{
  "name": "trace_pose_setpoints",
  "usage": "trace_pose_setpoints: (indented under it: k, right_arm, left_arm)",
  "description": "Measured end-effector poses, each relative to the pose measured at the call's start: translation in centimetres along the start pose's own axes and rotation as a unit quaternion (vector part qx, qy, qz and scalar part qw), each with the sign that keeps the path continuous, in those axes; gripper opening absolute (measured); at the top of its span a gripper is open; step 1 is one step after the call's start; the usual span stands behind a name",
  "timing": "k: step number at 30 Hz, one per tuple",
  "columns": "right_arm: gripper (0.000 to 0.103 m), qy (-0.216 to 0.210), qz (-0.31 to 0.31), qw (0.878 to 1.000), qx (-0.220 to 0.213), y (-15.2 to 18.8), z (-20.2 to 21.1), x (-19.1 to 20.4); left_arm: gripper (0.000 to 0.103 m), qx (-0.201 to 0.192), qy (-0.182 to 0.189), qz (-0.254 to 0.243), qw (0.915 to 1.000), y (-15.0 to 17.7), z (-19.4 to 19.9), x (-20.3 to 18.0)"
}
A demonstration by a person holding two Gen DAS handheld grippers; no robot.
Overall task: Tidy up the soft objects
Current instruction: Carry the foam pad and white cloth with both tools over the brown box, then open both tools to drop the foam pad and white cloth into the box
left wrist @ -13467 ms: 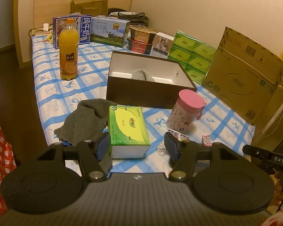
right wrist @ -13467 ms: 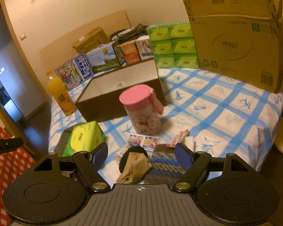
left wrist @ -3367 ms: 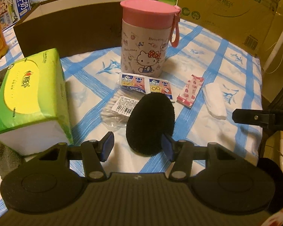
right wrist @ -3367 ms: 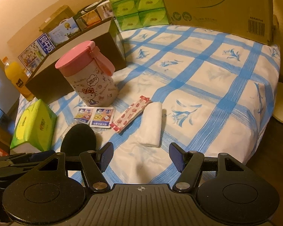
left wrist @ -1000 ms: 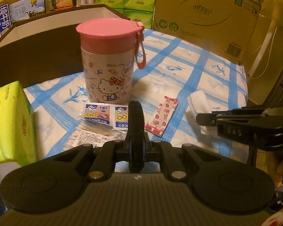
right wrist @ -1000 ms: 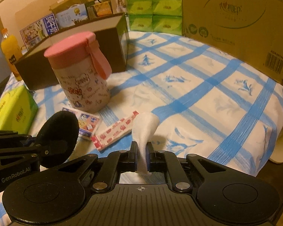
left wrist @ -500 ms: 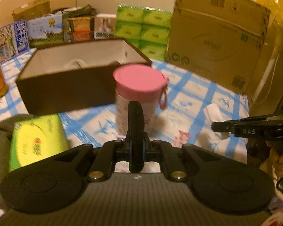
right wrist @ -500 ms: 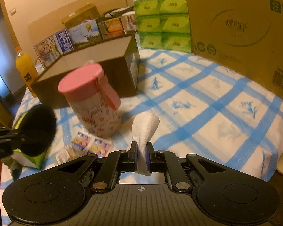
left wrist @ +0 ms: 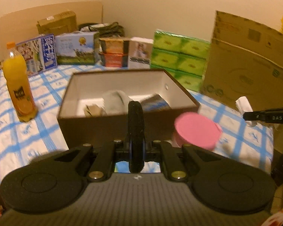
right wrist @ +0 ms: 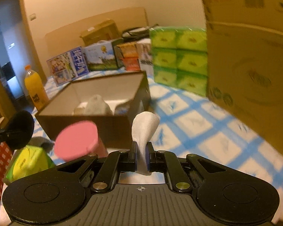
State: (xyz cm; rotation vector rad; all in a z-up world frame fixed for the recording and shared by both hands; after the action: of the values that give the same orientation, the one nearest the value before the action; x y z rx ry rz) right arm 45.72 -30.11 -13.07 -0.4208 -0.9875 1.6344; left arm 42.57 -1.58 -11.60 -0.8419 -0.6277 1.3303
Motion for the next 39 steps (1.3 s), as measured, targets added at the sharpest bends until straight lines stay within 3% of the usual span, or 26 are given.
trace_pose_setpoints:
  k: [7, 16, 27, 34, 35, 36, 37, 39]
  right_arm:
    - [0.009, -0.044, 0.037, 0.998, -0.01, -5.0, -3.7, 1.3]
    - [0.009, -0.095, 0.095, 0.991, 0.0, -9.8, -11.3, 4.1]
    - [0.009, -0.119, 0.158, 0.979, 0.038, -12.1, -21.1, 7.2]
    - [0.01, -0.108, 0.158, 0.981, 0.043, -13.1, -26.1, 8.4]
    - [0.012, -0.107, 0.153, 0.981, 0.044, -13.3, -26.6, 8.4]
    - [0.026, -0.105, 0.148, 0.982, 0.046, -13.5, -27.1, 8.3]
    - [0.048, -0.098, 0.143, 0.984, 0.046, -13.7, -27.6, 8.2]
    - [0.062, -0.087, 0.137, 0.986, 0.033, -14.1, -28.0, 7.9]
  left_arm:
    - [0.009, -0.02, -0.02, 0.0, 0.9996, -5.2, -2.4, 3.4]
    - [0.009, 0.006, -0.013, 0.003, 0.9999, -9.0, -9.1, 6.8]
    - [0.009, 0.044, -0.02, -0.013, 0.9987, -9.3, -16.8, 10.4]
    - [0.009, 0.053, -0.022, -0.009, 0.9983, -9.4, -20.2, 11.5]
    - [0.009, 0.052, -0.022, -0.009, 0.9984, -9.4, -20.5, 11.5]
    - [0.009, 0.052, -0.021, -0.008, 0.9984, -9.5, -20.8, 11.6]
    - [0.009, 0.052, -0.021, -0.008, 0.9984, -9.6, -21.0, 11.7]
    - [0.01, 0.054, -0.02, -0.005, 0.9984, -9.7, -21.5, 11.7]
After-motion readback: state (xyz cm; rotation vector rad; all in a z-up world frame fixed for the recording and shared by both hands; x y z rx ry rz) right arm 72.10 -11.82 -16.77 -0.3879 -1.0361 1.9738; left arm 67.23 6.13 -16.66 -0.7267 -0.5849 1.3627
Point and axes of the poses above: each gripper's, at about its wrist camera, not at the fingertips, and z roughly against the way its jaws point, x to its left, y to its underside, the point moved 9 cm from there along -z, roughly the way its jaws point, and after that the axes turned 2 degrees about y, right-handed, at the moved point
